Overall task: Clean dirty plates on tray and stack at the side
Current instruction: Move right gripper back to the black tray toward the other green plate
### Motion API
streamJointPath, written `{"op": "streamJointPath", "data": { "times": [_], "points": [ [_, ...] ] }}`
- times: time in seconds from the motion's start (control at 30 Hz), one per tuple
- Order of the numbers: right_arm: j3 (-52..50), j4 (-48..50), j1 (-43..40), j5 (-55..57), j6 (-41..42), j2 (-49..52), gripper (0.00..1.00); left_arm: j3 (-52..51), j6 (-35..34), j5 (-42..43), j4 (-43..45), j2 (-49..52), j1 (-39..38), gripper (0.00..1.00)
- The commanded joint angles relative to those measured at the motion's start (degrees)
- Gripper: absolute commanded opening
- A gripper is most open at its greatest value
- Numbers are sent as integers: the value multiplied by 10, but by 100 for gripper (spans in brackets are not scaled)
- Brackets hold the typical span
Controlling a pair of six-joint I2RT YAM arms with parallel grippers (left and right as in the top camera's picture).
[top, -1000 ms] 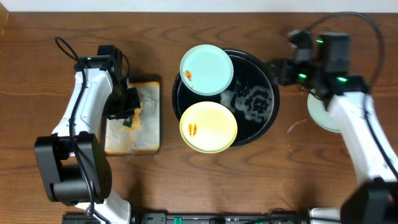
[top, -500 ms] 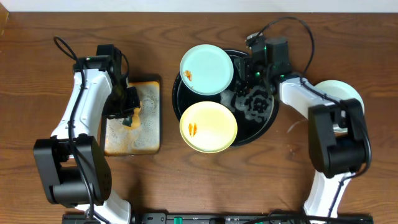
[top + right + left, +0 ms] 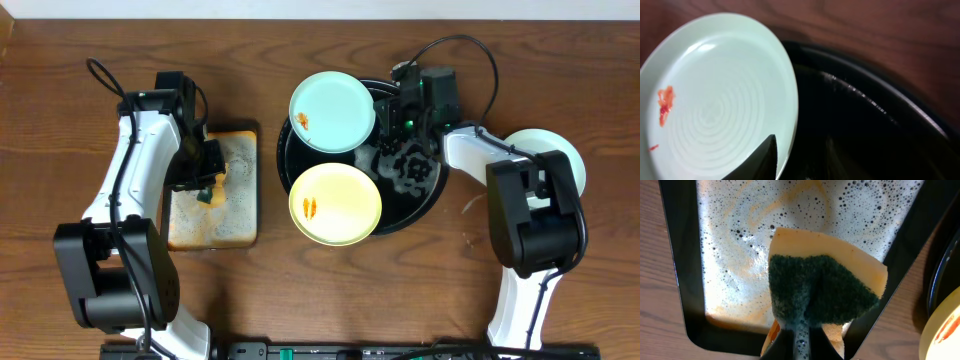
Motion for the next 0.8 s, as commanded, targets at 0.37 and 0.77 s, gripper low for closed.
{"op": "streamJointPath", "data": {
  "times": [0.37, 0.77],
  "points": [
    [1, -7, 14, 0, 7, 25, 8, 1, 9, 8, -2, -14, 2, 8],
    [1, -48, 6, 6, 47, -4, 1, 1, 9, 8, -2, -14, 2, 8]
  ]
}}
